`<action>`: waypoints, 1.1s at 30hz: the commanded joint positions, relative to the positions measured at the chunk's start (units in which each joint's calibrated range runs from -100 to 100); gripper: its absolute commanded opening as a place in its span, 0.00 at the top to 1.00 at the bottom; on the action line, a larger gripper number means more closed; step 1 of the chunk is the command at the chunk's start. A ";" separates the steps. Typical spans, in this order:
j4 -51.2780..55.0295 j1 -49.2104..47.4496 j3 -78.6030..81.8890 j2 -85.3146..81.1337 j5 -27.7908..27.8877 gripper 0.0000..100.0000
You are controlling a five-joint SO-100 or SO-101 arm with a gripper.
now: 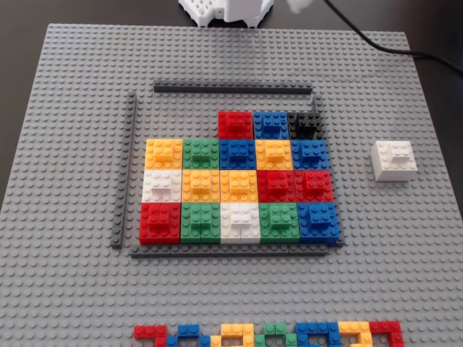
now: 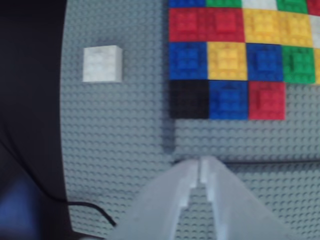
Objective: Grab the cube and place it into the grid
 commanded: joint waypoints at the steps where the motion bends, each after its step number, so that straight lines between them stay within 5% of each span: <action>1: 0.22 -4.30 -10.58 5.95 -2.10 1.00; 33: 0.37 -10.93 -52.72 64.42 -7.81 0.93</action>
